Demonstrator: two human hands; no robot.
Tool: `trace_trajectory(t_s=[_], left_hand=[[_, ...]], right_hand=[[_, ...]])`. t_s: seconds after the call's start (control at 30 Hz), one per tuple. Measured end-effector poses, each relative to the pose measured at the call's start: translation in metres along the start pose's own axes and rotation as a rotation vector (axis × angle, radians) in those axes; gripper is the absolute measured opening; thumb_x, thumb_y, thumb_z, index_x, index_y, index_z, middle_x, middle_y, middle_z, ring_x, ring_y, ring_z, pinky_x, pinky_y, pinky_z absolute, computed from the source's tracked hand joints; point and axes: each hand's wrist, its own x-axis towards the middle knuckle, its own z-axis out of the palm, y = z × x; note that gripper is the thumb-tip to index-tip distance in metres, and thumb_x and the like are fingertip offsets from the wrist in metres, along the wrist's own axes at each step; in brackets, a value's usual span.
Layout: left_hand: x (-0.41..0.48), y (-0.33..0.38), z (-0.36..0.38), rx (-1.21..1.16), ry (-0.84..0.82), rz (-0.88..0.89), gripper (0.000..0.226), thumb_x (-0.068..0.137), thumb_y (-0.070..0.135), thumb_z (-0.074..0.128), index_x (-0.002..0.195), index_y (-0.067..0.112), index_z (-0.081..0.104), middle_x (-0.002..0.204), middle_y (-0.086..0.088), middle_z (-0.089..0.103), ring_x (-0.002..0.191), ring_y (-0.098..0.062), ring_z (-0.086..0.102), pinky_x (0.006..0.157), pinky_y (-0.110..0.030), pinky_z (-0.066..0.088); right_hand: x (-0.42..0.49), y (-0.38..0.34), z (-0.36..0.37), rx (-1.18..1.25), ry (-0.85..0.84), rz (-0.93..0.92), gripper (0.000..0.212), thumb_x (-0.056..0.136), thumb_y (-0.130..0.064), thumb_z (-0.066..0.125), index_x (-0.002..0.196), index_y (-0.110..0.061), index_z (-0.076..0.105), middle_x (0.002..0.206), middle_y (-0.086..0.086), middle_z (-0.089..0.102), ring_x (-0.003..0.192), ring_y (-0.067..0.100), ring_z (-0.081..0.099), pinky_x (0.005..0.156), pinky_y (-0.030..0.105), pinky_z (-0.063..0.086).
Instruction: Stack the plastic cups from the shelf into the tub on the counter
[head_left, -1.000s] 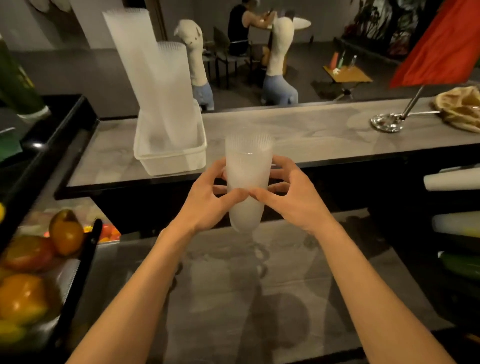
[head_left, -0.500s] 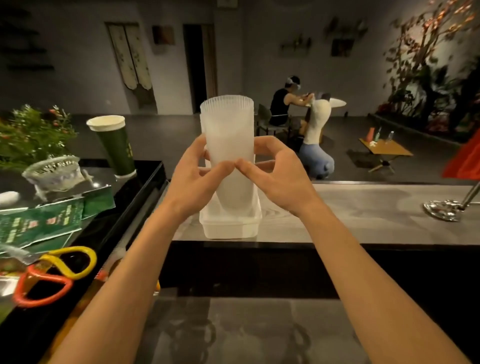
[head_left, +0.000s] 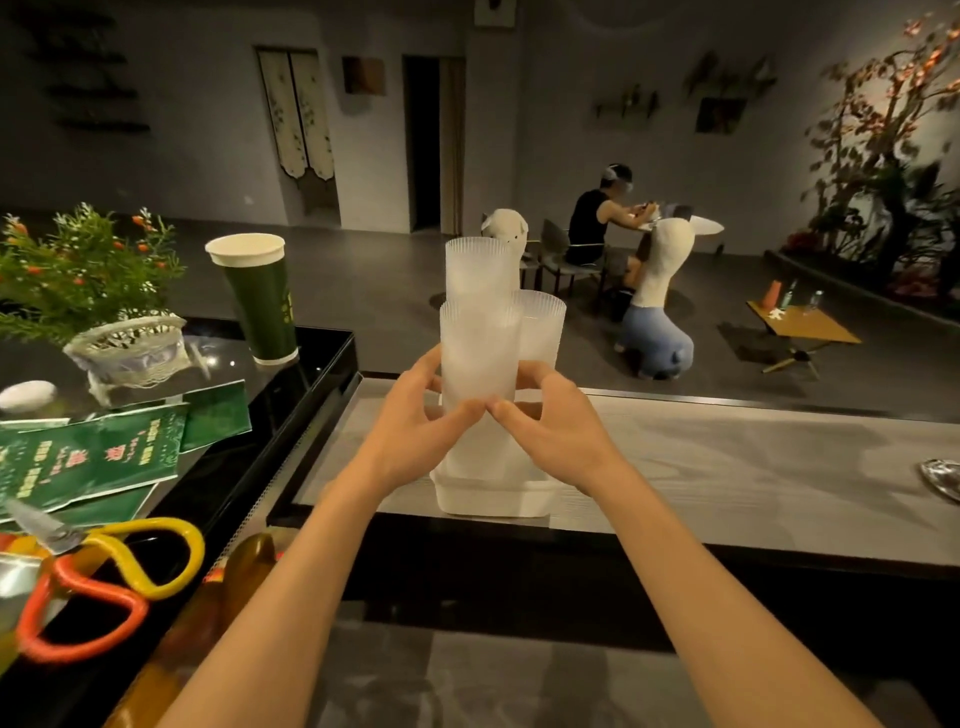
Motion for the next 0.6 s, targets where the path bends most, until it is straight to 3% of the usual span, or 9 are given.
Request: trace_trajectory(t_s=[0.07, 0.13, 0.27, 0.5, 0.6], left_hand=[[0.001, -0.006, 0.003, 0.002, 0.007, -0.019, 0.052, 0.094, 0.031, 0.073, 0.114, 0.062, 0.037, 0.113, 0.029, 0.053, 0.107, -0.006, 0.06, 0.071, -0.014, 0.047], [0.003, -0.014, 0.004, 0.002, 0.011, -0.028, 0.051, 0.093, 0.03, 0.073, 0.111, 0.063, 0.039, 0.111, 0.029, 0.054, 0.105, -0.004, 0.06, 0.075, -0.015, 0.045], [0.003, -0.028, 0.007, 0.03, 0.006, -0.059, 0.052, 0.091, 0.04, 0.073, 0.132, 0.052, 0.043, 0.121, 0.017, 0.057, 0.111, -0.01, 0.061, 0.078, -0.018, 0.047], [0.002, -0.035, 0.009, 0.056, 0.028, -0.091, 0.062, 0.091, 0.039, 0.071, 0.143, 0.045, 0.037, 0.134, 0.009, 0.051, 0.117, -0.012, 0.055, 0.08, -0.019, 0.045], [0.001, -0.029, 0.005, 0.098, 0.001, -0.121, 0.067, 0.092, 0.035, 0.071, 0.149, 0.037, 0.036, 0.129, 0.015, 0.05, 0.117, -0.007, 0.05, 0.087, -0.022, 0.044]], right_hand=[[0.001, 0.006, 0.005, 0.006, 0.0, 0.01, 0.048, 0.096, -0.039, 0.07, 0.138, -0.024, 0.053, 0.132, -0.01, 0.062, 0.114, 0.012, 0.066, 0.092, 0.027, 0.057], [0.002, 0.009, 0.007, -0.006, 0.0, 0.01, 0.049, 0.096, -0.038, 0.071, 0.138, -0.023, 0.053, 0.131, -0.009, 0.061, 0.113, 0.012, 0.066, 0.089, 0.023, 0.056], [0.001, 0.013, 0.01, -0.008, -0.011, 0.037, 0.047, 0.096, -0.036, 0.07, 0.138, -0.022, 0.053, 0.128, -0.011, 0.061, 0.106, 0.009, 0.068, 0.073, 0.012, 0.05], [-0.002, 0.021, 0.013, -0.059, -0.026, 0.043, 0.053, 0.095, -0.035, 0.072, 0.142, -0.02, 0.052, 0.126, -0.008, 0.061, 0.113, 0.013, 0.064, 0.098, 0.03, 0.056], [-0.005, 0.026, 0.013, -0.136, -0.057, 0.097, 0.057, 0.094, -0.039, 0.072, 0.143, -0.018, 0.052, 0.124, -0.006, 0.062, 0.112, 0.014, 0.066, 0.097, 0.036, 0.057]])
